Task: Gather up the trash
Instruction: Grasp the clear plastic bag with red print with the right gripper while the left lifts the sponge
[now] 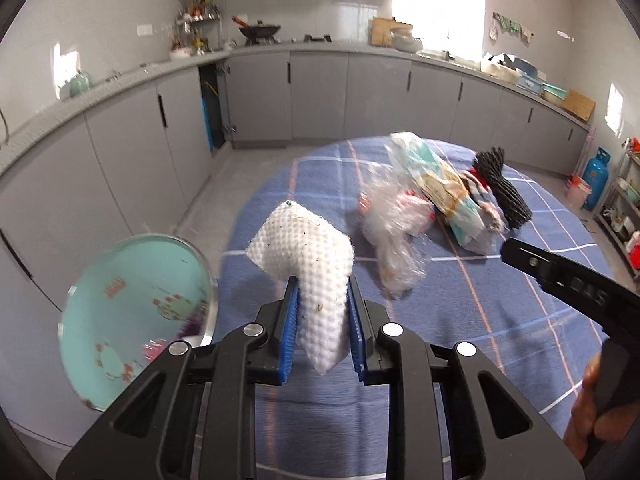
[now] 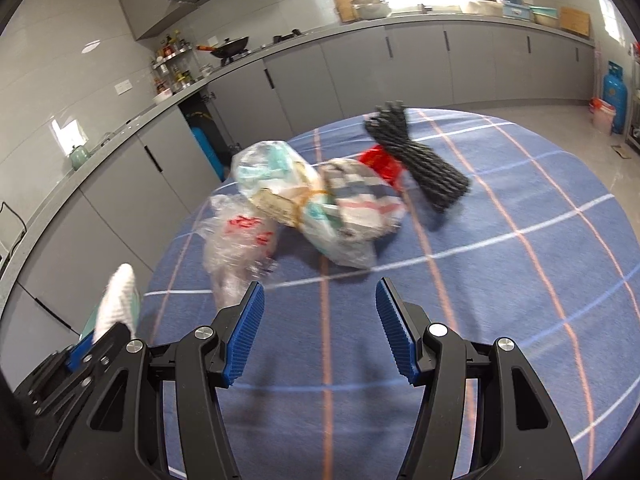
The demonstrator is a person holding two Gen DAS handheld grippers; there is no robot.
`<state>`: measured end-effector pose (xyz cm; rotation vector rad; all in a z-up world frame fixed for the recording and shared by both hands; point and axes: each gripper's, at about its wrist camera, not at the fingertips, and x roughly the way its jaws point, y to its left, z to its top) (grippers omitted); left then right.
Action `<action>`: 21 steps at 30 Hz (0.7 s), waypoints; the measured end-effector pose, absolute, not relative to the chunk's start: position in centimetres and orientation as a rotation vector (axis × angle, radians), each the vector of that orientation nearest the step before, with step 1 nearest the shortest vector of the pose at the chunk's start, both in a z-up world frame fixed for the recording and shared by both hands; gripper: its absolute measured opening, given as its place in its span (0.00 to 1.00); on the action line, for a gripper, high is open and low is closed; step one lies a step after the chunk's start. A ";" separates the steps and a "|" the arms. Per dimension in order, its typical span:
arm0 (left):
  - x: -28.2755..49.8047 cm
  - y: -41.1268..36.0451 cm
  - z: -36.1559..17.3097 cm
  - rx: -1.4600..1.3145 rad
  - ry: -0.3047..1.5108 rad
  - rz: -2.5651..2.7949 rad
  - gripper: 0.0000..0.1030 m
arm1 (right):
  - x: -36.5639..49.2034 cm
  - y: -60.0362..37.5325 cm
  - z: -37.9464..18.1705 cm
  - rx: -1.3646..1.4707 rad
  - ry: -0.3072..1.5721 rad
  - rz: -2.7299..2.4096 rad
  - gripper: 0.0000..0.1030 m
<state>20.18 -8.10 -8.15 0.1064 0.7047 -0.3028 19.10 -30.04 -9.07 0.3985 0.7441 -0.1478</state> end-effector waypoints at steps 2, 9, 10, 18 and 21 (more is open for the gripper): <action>20.2 -7.1 -7.6 0.093 0.694 -0.290 0.23 | 20.3 -29.3 -9.1 0.399 0.751 -0.134 0.57; 20.7 -4.0 -5.8 0.066 0.645 -0.237 0.23 | 24.8 -27.0 -9.8 0.389 0.786 -0.106 0.57; 20.7 -3.7 -5.7 0.064 0.643 -0.233 0.23 | 25.3 -26.7 -10.0 0.391 0.795 -0.106 0.57; 21.5 -1.6 -5.9 0.043 0.657 -0.196 0.23 | 29.4 -24.1 -12.7 0.378 0.886 -0.090 0.48; 21.6 -1.3 -6.0 0.035 0.661 -0.182 0.23 | 29.1 -23.6 -12.5 0.359 0.877 -0.060 0.28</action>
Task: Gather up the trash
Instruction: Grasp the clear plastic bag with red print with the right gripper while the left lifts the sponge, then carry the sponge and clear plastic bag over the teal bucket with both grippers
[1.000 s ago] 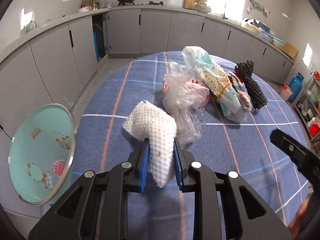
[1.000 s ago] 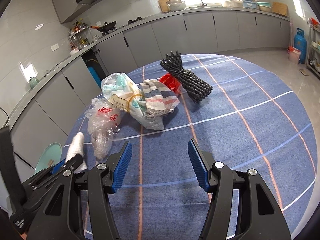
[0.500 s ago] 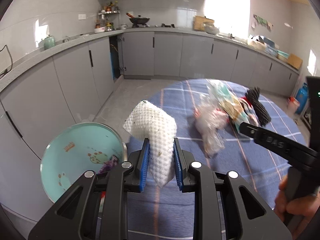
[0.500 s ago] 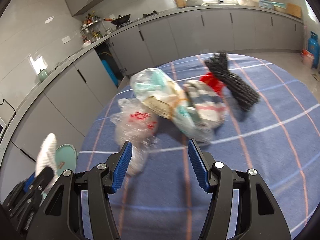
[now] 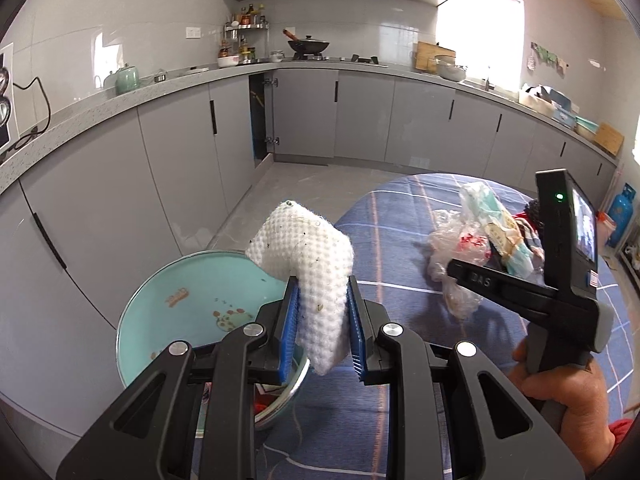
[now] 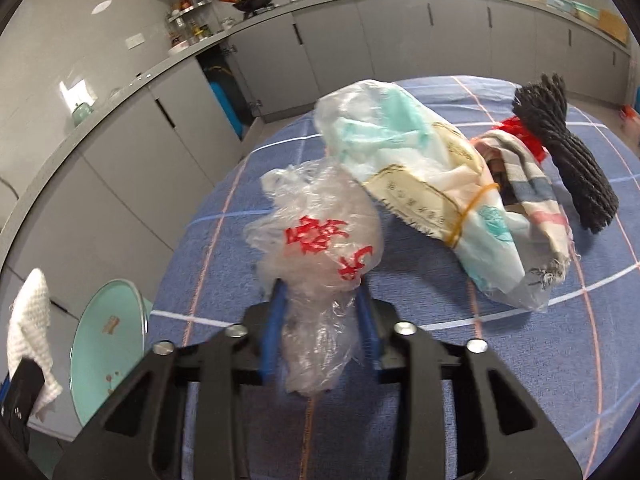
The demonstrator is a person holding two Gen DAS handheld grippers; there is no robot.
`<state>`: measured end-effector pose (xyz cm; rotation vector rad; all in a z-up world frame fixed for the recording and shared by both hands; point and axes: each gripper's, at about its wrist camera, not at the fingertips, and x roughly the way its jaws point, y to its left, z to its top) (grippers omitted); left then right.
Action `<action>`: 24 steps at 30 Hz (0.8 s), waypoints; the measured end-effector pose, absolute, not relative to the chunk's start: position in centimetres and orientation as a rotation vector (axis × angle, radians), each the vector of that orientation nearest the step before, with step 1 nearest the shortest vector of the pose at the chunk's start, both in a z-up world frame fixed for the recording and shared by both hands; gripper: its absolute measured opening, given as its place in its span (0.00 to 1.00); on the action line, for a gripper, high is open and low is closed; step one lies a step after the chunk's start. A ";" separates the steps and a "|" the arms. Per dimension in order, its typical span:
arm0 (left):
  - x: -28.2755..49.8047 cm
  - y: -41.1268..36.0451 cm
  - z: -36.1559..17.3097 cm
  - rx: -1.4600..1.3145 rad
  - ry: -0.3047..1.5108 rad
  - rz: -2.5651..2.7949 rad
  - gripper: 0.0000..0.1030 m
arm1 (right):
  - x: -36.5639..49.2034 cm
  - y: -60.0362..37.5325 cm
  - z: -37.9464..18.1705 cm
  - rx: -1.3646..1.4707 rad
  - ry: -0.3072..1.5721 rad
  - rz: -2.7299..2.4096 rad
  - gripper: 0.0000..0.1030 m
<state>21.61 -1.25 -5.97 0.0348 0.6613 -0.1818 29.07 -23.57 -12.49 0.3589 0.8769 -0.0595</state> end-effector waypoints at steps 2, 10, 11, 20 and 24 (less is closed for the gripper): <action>21.6 -1.0 -6.0 0.024 0.665 -0.178 0.23 | 28.4 -23.7 -12.0 0.371 0.861 -0.040 0.18; 21.2 0.1 -5.8 0.010 0.661 -0.179 0.23 | 23.5 -24.5 -9.3 0.405 0.782 0.047 0.14; 21.0 0.2 -5.8 0.012 0.659 -0.180 0.23 | 22.8 -24.5 -9.0 0.406 0.771 0.061 0.13; 19.6 1.4 -5.6 0.015 0.655 -0.166 0.23 | 19.4 -23.1 -6.1 0.349 0.708 0.080 0.13; 19.2 2.2 -5.4 0.023 0.661 -0.141 0.23 | 18.7 -21.9 -5.6 0.338 0.701 0.103 0.13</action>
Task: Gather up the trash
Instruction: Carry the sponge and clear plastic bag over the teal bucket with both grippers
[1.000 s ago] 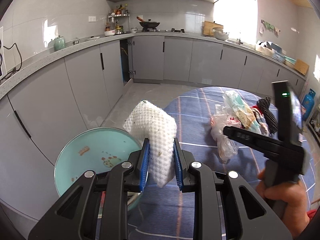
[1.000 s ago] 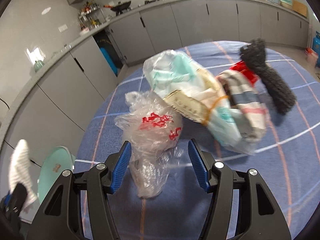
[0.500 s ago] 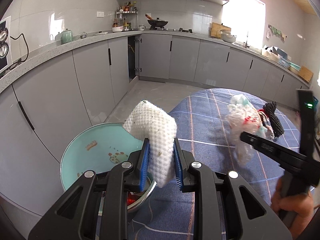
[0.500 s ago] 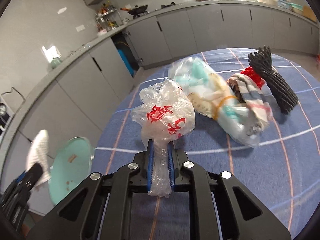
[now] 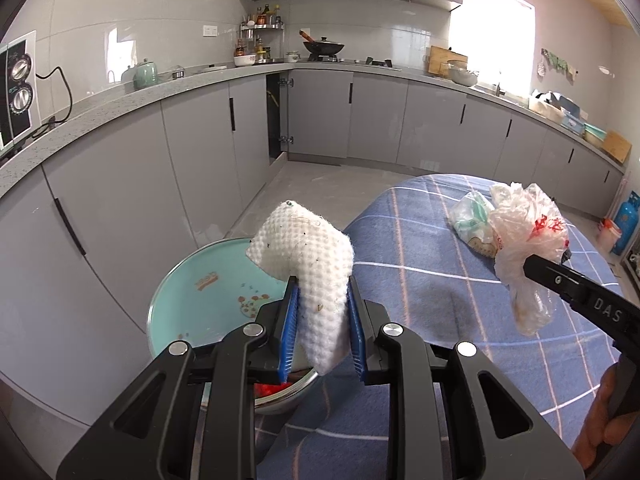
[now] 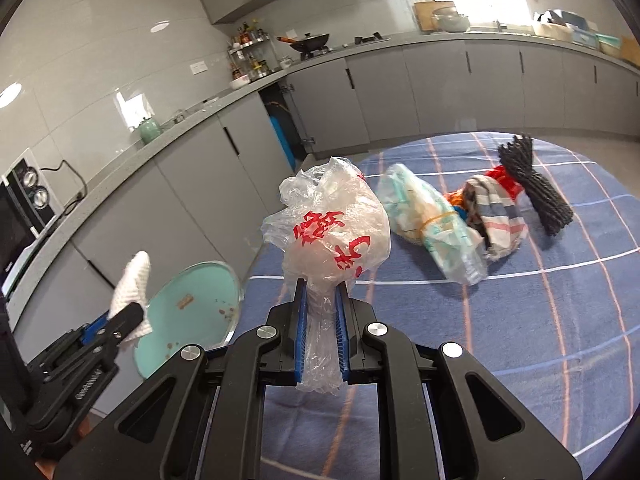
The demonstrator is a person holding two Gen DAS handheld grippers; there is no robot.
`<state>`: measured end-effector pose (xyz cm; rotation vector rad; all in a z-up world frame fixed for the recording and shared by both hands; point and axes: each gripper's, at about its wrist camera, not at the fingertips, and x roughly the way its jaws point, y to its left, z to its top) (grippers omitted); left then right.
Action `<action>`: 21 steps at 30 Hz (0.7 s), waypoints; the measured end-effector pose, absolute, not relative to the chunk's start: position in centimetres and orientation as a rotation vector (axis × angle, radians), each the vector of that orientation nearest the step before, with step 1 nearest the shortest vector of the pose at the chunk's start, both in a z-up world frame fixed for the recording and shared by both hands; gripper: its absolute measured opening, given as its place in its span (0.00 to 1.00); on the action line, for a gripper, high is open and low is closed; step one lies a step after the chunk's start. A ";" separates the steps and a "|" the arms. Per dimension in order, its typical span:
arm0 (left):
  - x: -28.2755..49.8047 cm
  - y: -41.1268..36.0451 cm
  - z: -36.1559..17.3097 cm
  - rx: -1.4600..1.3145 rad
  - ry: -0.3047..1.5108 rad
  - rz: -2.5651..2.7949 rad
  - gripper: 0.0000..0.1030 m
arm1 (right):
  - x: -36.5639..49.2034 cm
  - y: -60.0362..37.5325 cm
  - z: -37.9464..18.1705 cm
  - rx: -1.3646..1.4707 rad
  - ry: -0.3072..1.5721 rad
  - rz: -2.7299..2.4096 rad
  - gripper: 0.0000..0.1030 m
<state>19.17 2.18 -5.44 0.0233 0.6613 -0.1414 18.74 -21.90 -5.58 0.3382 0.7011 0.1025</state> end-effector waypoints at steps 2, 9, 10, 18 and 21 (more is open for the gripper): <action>19.1 2.7 -5.4 0.033 0.661 -0.121 0.23 | 18.6 -21.1 -5.3 0.327 0.697 0.115 0.13; 18.6 4.4 -5.7 0.030 0.669 -0.081 0.23 | 18.2 -18.5 -4.6 0.294 0.693 0.142 0.13; 18.6 4.6 -5.7 0.029 0.668 -0.078 0.23 | 18.1 -18.2 -4.5 0.293 0.694 0.146 0.13; 18.7 6.7 -5.9 0.002 0.675 -0.047 0.23 | 18.1 -14.9 -4.2 0.252 0.698 0.201 0.14; 18.8 7.4 -6.0 -0.004 0.673 -0.038 0.23 | 18.3 -13.9 -4.2 0.245 0.704 0.220 0.14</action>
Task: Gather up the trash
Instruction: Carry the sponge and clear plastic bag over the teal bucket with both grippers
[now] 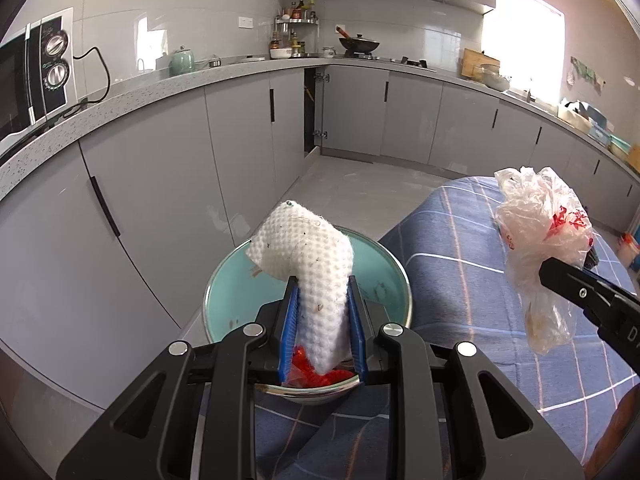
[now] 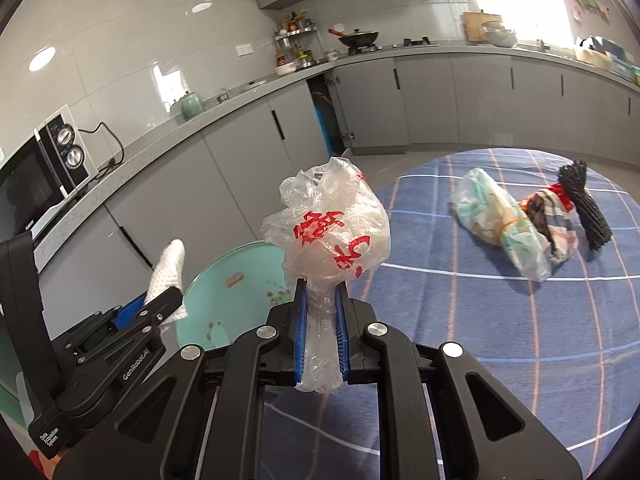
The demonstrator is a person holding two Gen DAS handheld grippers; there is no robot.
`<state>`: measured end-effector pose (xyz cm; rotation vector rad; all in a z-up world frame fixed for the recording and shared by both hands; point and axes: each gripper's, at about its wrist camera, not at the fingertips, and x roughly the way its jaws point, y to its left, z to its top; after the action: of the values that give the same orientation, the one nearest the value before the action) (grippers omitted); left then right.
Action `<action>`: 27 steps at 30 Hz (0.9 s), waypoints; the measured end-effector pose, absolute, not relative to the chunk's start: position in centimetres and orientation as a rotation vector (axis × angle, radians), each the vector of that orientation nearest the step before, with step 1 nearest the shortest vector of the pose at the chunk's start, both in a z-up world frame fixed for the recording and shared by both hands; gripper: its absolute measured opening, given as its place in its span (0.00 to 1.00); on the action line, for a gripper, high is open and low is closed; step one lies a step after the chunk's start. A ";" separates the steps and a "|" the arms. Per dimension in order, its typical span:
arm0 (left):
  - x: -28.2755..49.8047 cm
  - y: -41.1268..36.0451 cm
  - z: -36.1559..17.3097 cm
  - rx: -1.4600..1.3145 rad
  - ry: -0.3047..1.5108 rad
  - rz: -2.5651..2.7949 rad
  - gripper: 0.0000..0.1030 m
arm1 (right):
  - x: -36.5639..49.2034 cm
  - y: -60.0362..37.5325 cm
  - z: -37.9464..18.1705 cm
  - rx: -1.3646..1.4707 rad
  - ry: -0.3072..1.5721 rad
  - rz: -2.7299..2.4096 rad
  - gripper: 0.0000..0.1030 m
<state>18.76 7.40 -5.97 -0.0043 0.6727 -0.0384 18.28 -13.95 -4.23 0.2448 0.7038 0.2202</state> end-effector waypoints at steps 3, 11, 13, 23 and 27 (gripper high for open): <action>18.8 8.0 -6.0 -0.011 0.672 -0.028 0.23 | 18.4 -12.7 -4.2 0.235 0.710 0.239 0.14; 18.9 9.4 -6.4 -0.033 0.682 -0.003 0.23 | 19.3 -10.0 -4.4 0.215 0.732 0.283 0.14; 19.0 9.6 -6.6 -0.034 0.684 0.001 0.23 | 19.5 -9.6 -4.4 0.212 0.735 0.291 0.14; 19.4 10.1 -7.0 -0.043 0.693 0.003 0.23 | 20.3 -8.6 -4.6 0.211 0.754 0.319 0.14; 19.5 10.2 -7.0 -0.051 0.699 0.003 0.23 | 20.6 -8.2 -4.8 0.214 0.761 0.324 0.14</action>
<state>19.54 10.22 -7.04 -0.0505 0.6990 0.0026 20.55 -8.23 -4.80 0.2137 0.7611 0.3242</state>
